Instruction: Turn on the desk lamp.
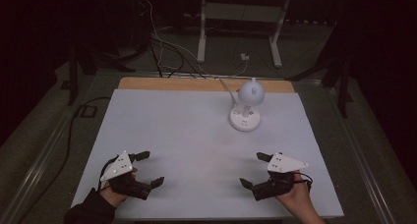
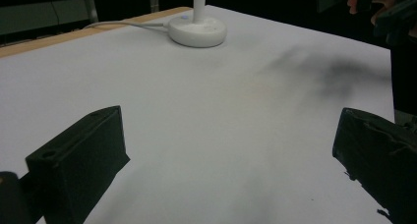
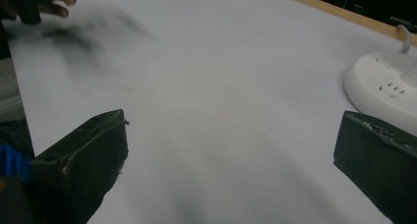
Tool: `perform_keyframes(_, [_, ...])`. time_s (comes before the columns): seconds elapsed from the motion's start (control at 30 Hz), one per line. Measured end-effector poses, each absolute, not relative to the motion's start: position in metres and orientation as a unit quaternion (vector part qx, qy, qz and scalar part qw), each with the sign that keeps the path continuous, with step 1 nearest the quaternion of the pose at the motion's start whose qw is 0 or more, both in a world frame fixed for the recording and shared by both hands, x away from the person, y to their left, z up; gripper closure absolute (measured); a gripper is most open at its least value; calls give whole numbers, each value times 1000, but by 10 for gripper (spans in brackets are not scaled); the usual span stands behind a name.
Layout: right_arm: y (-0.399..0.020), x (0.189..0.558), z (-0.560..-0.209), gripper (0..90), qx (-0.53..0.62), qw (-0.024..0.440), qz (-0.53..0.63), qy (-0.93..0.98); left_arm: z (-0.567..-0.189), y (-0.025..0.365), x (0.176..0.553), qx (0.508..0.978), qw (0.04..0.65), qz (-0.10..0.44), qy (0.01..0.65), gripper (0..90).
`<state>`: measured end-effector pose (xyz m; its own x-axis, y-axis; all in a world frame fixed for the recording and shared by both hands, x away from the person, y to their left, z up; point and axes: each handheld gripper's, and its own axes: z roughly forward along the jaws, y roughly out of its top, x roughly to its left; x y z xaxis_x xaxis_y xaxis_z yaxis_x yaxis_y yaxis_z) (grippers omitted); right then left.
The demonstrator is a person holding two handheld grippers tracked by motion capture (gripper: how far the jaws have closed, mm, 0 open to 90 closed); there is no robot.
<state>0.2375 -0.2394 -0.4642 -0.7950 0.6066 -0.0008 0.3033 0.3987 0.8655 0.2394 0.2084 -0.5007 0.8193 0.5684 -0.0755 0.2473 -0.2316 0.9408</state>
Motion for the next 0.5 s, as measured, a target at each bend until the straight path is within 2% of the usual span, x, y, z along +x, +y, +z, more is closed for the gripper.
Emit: perform_keyframes(0.5, [-242, 254, -447, 0, 283, 178, 478, 812, -501, 208, 239, 772, 561, 143, 263, 3])
